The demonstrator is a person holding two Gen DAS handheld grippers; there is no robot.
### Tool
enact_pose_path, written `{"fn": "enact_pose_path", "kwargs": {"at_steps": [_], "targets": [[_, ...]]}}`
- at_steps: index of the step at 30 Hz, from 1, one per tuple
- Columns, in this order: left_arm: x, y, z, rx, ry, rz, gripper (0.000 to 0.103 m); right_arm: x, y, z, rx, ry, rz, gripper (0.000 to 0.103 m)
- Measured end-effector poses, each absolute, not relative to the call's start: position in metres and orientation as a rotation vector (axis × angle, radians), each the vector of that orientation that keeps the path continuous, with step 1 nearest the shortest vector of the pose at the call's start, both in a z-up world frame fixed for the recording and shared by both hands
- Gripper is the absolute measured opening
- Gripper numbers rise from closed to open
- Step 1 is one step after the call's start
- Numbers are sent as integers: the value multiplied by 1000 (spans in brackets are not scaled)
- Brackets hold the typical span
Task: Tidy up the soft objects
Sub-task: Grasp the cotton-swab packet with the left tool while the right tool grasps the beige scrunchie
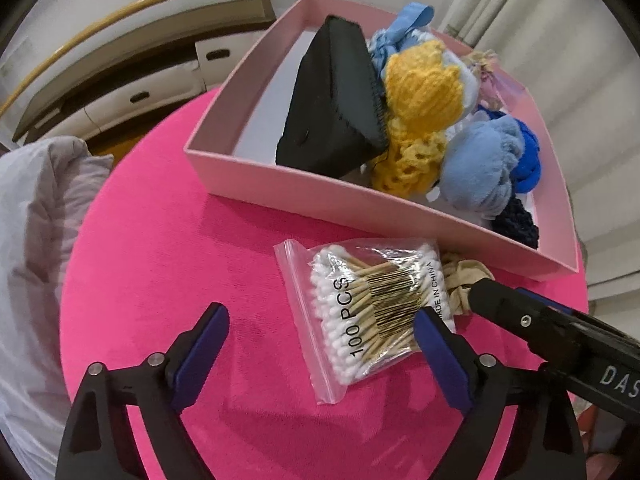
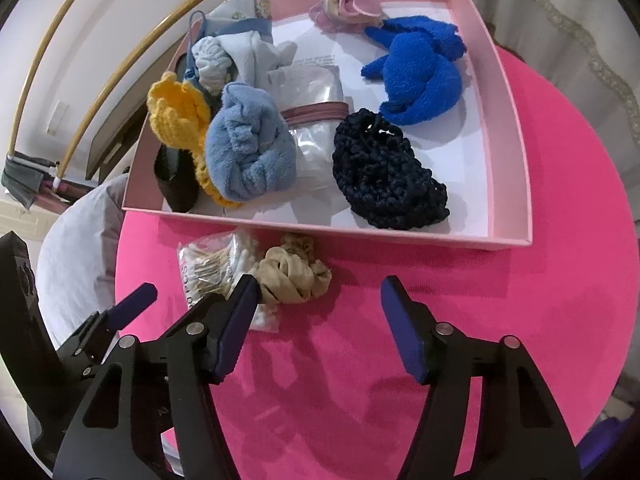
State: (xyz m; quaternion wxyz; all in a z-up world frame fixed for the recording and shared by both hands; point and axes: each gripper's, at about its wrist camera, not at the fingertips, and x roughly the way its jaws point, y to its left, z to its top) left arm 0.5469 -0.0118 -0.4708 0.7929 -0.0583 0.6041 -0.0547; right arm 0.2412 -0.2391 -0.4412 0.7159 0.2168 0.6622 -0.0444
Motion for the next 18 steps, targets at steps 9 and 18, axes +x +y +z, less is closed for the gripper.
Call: {"fn": "enact_pose_path", "kwargs": {"at_steps": [9,18], "targets": [[546,-21,-484,-167,1295,-235,76,248,-244,-455,529,1496,-89,61],[537,-32,-475,-201,1283,-295,51,252,-242,-458,497,1503,-99,46]]}}
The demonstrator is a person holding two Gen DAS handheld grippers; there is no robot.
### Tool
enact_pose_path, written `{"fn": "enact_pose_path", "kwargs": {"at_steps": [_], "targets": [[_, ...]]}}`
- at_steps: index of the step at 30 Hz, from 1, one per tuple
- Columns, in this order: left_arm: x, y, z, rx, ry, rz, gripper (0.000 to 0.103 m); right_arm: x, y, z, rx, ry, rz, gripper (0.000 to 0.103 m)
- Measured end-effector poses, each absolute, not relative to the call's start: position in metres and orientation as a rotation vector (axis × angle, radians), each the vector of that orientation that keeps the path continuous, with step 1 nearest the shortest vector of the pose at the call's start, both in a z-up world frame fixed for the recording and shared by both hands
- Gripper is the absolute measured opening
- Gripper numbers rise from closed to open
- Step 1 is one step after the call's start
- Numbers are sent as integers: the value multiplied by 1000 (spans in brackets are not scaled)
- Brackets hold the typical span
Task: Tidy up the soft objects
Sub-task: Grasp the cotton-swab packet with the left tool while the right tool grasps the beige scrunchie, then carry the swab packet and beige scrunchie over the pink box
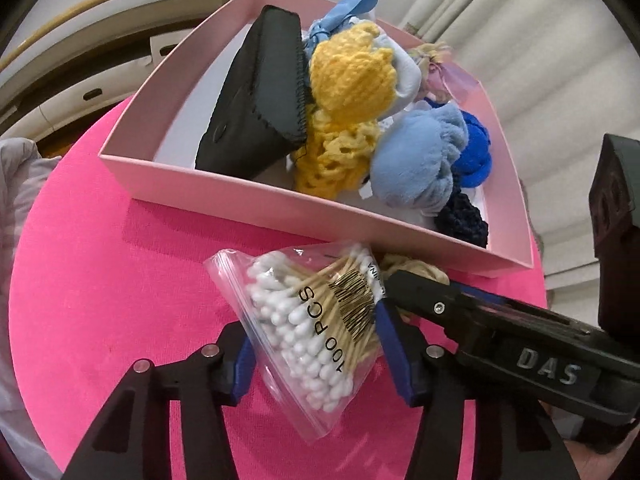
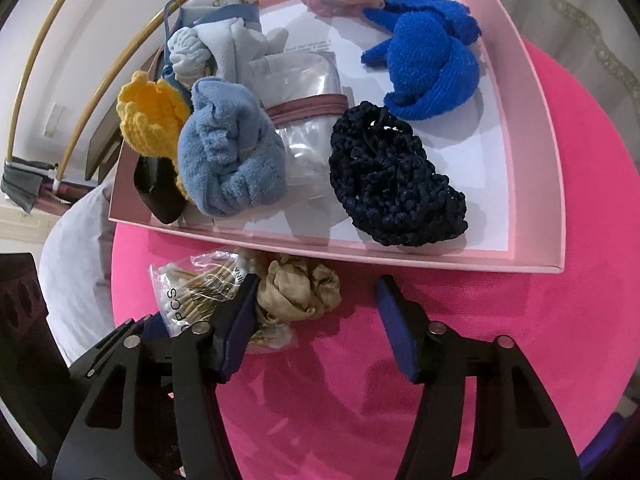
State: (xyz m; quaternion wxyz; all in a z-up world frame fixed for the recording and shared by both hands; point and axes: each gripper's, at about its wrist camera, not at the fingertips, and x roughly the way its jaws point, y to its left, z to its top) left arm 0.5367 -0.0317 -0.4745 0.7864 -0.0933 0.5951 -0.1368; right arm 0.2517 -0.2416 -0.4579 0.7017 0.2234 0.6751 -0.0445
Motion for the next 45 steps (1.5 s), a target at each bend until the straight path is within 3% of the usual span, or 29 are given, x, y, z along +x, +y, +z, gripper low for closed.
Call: {"fn": "enact_pose_path", "kwargs": {"at_steps": [4,6,16,25,45], "targets": [[531,-34,-467,-165,1266,-292,46,250,-239,-460,516,1505,-109,28],[528,-34,-463,-149,1260,-287,43,247,-240,-460,524,1502,-113,25],[510,-42,-434,-66,1233,-280,30,223,-252,-442,561,1463,-136,24],[482,-47,-397,-19,1202,-267,28,200,-260,-394,526,1395,-132,24],[461,-9,-245,24,1071,-214,28,224,-258,-273,422,1198,-97,24]]}}
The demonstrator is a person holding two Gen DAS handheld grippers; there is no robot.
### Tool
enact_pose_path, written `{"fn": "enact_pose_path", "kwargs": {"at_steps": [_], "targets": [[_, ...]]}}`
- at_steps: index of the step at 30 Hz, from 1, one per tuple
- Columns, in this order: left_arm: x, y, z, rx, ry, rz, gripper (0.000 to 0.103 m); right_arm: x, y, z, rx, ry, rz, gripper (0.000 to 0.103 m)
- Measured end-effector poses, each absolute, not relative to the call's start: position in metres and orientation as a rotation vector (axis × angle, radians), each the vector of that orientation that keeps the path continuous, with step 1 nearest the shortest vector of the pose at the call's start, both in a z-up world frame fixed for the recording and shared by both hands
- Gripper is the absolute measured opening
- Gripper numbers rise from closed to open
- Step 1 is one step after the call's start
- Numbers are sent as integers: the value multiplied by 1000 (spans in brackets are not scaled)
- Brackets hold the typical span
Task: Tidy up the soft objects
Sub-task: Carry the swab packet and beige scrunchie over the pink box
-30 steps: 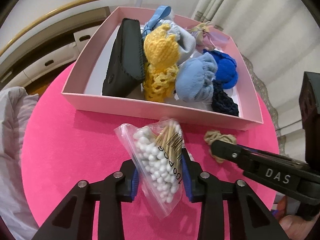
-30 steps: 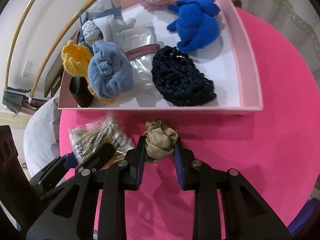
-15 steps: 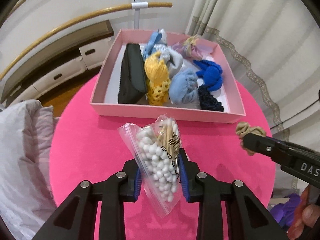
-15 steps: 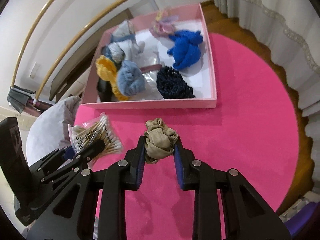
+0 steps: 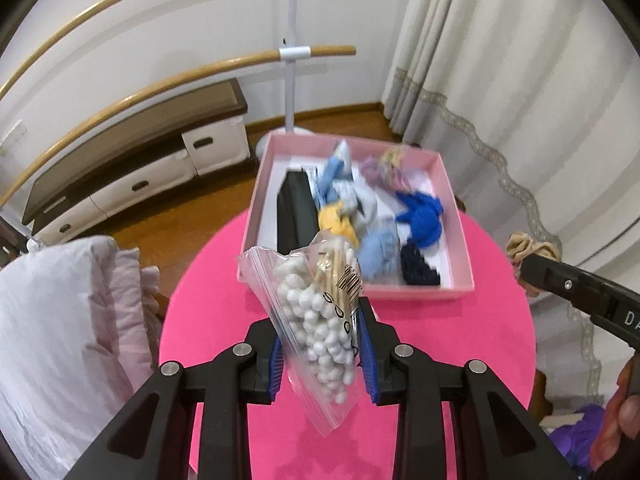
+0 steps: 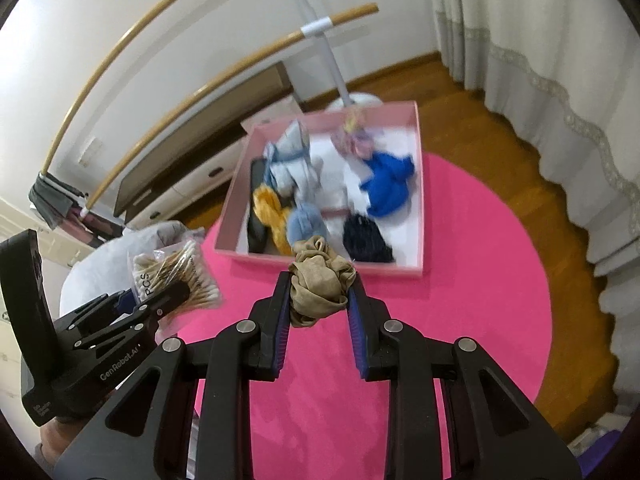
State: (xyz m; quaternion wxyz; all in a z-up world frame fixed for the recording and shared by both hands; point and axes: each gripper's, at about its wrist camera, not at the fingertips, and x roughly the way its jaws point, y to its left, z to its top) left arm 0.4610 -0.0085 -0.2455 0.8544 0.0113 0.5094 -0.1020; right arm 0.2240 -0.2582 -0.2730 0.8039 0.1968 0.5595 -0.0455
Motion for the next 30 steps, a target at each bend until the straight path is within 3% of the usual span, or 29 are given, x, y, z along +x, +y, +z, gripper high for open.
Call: {"fn": "enact_pose_path", "kwargs": {"at_steps": [12,30], "targets": [[549,-3,-229,29,1048,-211,28,315,-256,-274,364,1180,-67,24],[699,-23,-295,74,1172,-231,28,399,-272,-359,354,1331,-104,24]]}}
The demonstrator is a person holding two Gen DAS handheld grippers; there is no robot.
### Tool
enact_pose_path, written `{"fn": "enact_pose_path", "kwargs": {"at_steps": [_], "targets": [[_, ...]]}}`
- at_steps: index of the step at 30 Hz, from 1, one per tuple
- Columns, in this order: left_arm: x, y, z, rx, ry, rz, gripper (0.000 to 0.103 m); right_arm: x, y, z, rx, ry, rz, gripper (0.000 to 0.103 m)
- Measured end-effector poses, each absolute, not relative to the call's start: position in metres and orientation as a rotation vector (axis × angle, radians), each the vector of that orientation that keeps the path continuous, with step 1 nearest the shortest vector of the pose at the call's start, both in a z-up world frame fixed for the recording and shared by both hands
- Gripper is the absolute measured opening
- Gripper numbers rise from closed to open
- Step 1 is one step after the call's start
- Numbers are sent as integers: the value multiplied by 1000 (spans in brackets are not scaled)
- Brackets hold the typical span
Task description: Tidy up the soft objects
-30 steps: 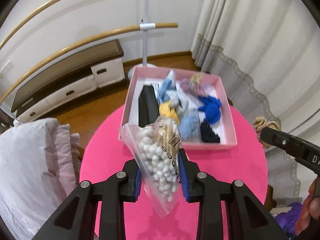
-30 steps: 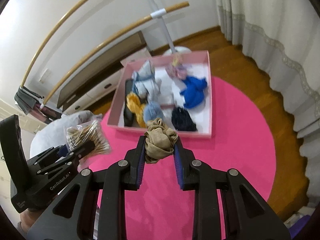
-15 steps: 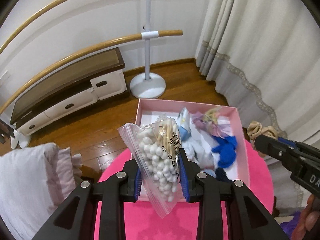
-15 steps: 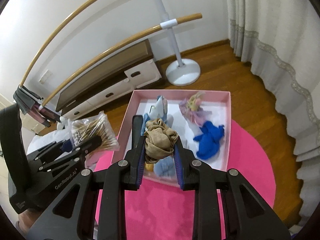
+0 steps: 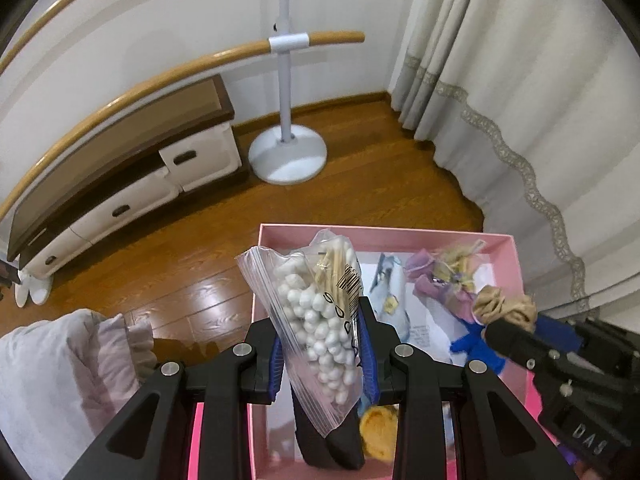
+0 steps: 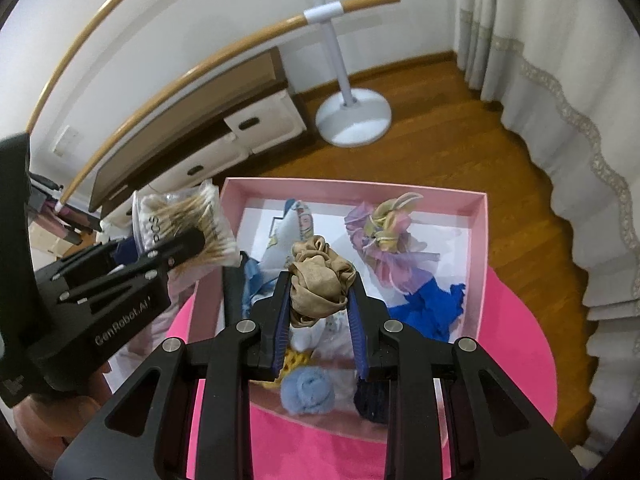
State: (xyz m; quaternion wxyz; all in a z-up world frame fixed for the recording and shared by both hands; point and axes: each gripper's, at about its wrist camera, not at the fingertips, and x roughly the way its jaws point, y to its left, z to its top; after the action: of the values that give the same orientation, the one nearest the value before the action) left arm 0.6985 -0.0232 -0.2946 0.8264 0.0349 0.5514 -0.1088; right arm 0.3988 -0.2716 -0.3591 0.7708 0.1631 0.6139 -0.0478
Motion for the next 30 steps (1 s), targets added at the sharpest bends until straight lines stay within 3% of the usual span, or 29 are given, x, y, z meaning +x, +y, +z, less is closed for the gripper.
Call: {"fn": "enact_pose_path", "kwargs": {"at_steps": [10,13,15,17,20,26,30], "targets": [[742,-44,-323,108,1213,-224,30,407,-278,-390,376,1378,-109,25],[745,-50,-323,111,1217,-216,33,408,-278,-392,380,1379,-105,30],[747,-53,-322,121,1215,-217,42,407,-279,-391,373,1372,-103,39],[743,-57,-319,136,1198,-209,63,405,-279,-390,363,1370,-107,53],[734,-60,-315,152,1172,-205,77,401,-278,-386,350,1354,-114,66],[709,-65,-305,175,1130,-187,99,393,-274,-373,294,1331,-132,94],[686,-65,-295,164,1109,-177,102,384,-275,-365,284,1312,-141,98]]}}
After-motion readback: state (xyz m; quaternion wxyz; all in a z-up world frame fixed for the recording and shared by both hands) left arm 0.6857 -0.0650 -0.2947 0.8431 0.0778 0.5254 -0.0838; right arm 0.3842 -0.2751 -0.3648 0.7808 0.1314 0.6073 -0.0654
